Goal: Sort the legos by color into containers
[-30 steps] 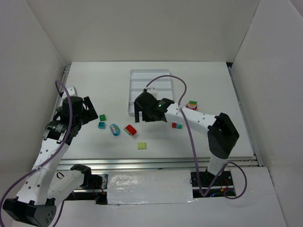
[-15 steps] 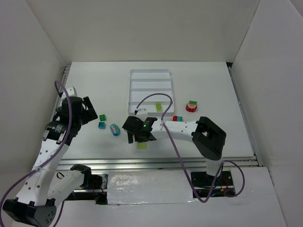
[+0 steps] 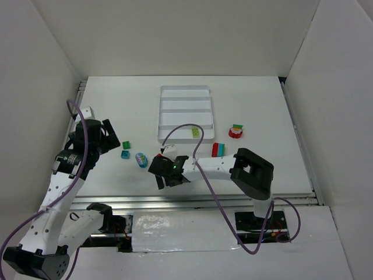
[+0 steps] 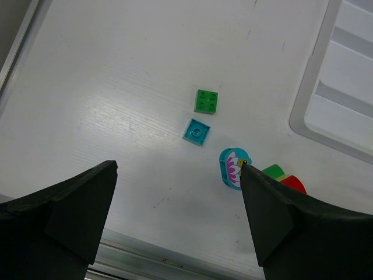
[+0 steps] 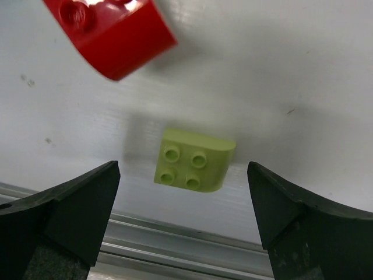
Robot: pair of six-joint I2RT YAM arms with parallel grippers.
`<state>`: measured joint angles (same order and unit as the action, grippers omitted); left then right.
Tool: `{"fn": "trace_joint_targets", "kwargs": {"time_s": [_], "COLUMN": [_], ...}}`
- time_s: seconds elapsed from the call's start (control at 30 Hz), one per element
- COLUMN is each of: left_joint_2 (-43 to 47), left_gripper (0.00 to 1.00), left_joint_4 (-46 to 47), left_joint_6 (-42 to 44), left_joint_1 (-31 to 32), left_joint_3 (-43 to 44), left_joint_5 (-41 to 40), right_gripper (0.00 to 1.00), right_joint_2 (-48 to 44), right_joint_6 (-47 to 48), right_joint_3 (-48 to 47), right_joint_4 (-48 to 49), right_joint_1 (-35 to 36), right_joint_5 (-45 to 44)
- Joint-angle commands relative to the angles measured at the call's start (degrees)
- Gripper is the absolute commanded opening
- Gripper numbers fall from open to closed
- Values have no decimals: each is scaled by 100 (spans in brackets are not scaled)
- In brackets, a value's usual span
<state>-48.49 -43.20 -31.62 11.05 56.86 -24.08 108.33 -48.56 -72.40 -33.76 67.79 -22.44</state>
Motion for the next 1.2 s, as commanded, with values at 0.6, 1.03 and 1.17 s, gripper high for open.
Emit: {"fn": "trace_joint_targets", "kwargs": {"time_s": [0.6, 1.03, 1.17], "left_joint_2": [85, 129, 164], "left_gripper": [100, 100, 100], "left_joint_4": [207, 259, 277], "left_joint_6": [147, 208, 217], "left_joint_1": [-24, -33, -24], "left_joint_3": [-17, -43, -52], "left_joint_5": [193, 325, 342], "right_gripper": [100, 100, 100], "right_joint_2": [-1393, -1342, -1104], "right_joint_6": [3711, 5549, 5857], "right_joint_3": [1500, 1221, 974], "right_joint_4": [1495, 1391, 1205], "right_joint_1": [-336, -802, -872], "right_joint_5": [2382, 3264, 3175]}}
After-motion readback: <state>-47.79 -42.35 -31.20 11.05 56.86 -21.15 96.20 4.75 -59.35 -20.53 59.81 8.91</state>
